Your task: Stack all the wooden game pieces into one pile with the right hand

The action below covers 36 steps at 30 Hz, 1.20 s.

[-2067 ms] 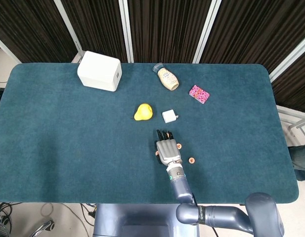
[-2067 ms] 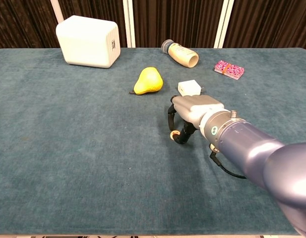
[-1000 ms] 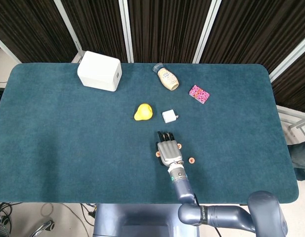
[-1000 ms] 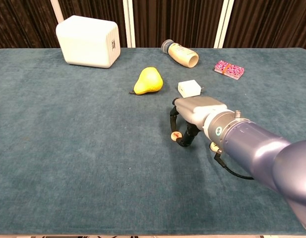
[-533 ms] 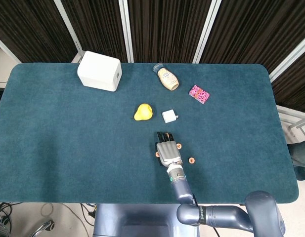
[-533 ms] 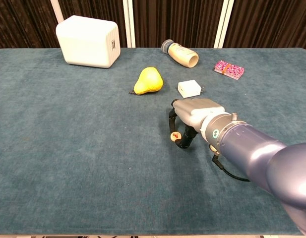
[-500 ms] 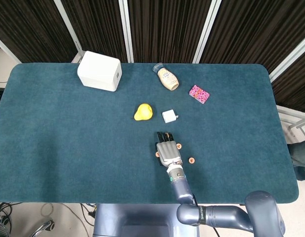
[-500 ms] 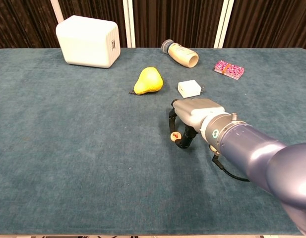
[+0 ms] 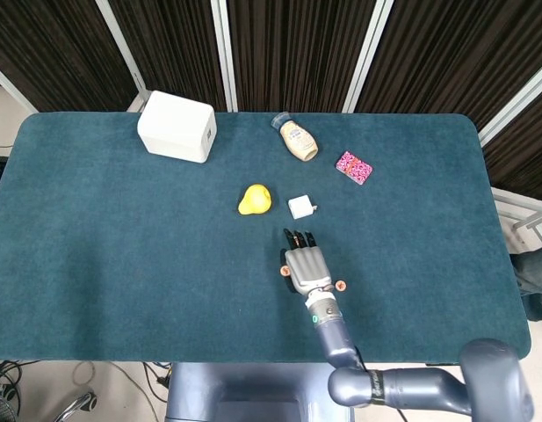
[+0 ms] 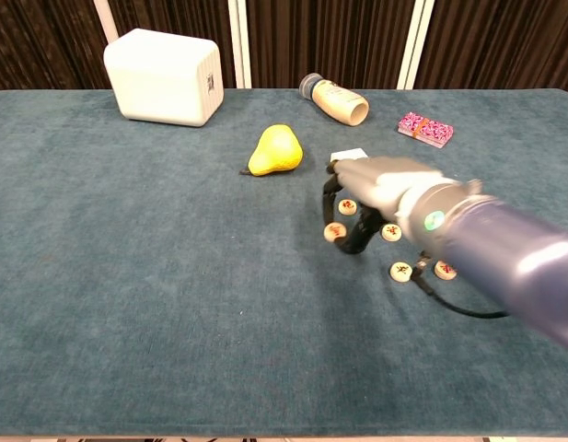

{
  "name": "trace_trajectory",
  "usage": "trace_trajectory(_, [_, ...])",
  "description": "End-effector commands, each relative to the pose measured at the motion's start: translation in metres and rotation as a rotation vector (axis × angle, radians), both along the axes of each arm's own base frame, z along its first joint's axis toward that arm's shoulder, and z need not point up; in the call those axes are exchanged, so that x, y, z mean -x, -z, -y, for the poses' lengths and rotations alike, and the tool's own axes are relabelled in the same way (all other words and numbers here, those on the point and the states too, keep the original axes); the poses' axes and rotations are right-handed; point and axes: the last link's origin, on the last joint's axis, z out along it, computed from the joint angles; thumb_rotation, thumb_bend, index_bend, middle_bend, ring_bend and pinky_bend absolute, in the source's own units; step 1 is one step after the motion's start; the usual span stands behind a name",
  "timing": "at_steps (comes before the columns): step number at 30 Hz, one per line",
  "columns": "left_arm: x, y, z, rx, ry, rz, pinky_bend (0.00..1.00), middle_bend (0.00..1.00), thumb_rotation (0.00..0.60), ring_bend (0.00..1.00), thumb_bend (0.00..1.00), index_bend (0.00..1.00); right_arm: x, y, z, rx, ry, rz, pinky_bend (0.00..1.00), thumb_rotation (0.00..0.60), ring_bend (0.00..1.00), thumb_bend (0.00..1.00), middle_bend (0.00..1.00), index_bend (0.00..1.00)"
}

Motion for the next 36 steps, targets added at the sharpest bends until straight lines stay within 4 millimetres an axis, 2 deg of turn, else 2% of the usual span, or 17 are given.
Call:
trace_trajectory(1, [-0.001, 0.0, 0.001, -0.001, 0.002, -0.001, 0.08, 0.0, 0.6, 0.0, 0.09, 0.0, 0.019, -0.033, -0.013, 0.03, -0.011, -0.003, 0.0, 0.6, 0.0, 0.44, 0.0, 0.48])
trace_trajectory(5, [-0.001, 0.0, 0.001, -0.001, 0.001, -0.004, 0.08, 0.0, 0.6, 0.0, 0.09, 0.0, 0.037, -0.05, -0.029, 0.03, -0.013, 0.008, 0.0, 0.6, 0.0, 0.44, 0.0, 0.48])
trace_trajectory(10, [-0.002, 0.001, 0.002, -0.001, 0.001, -0.007, 0.08, 0.0, 0.6, 0.0, 0.09, 0.0, 0.058, -0.056, -0.045, 0.03, -0.01, 0.025, 0.0, 0.6, 0.0, 0.44, 0.0, 0.48])
trace_trajectory(19, [-0.002, 0.001, 0.002, 0.0, -0.001, -0.012, 0.08, 0.0, 0.6, 0.0, 0.09, 0.0, 0.077, -0.042, -0.05, 0.033, 0.0, 0.039, 0.0, 0.6, 0.0, 0.44, 0.0, 0.48])
trace_trajectory(36, [0.0, 0.002, 0.0, 0.001, -0.01, -0.011, 0.08, 0.0, 0.6, 0.0, 0.09, 0.0, 0.085, -0.017, -0.04, 0.013, 0.026, 0.0, 0.0, 0.6, 0.0, 0.44, 0.0, 0.46])
